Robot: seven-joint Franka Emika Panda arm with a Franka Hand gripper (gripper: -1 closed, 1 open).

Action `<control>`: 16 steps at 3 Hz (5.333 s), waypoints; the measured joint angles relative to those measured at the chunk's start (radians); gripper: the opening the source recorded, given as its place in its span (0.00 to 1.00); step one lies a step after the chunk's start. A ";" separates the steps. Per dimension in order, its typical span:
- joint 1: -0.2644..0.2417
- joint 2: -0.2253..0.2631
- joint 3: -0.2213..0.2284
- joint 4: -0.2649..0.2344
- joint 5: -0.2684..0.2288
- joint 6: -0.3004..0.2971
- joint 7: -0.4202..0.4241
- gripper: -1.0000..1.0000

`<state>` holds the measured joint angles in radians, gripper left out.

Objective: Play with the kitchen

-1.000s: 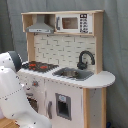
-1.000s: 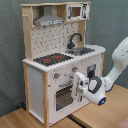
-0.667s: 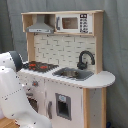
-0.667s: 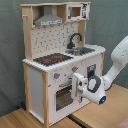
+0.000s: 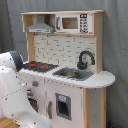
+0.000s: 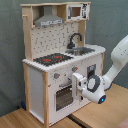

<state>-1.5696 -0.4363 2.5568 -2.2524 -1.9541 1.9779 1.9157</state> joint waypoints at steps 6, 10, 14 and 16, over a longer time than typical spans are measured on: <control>0.183 0.022 0.069 0.037 0.379 -0.130 -0.137 0.00; 0.211 -0.009 0.070 0.077 0.501 -0.172 -0.266 1.00; 0.307 -0.052 0.069 0.291 0.509 -0.253 -0.664 1.00; 0.323 -0.053 0.067 0.402 0.503 -0.289 -0.841 1.00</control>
<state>-1.2465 -0.4889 2.6239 -1.8508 -1.4507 1.6891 1.0747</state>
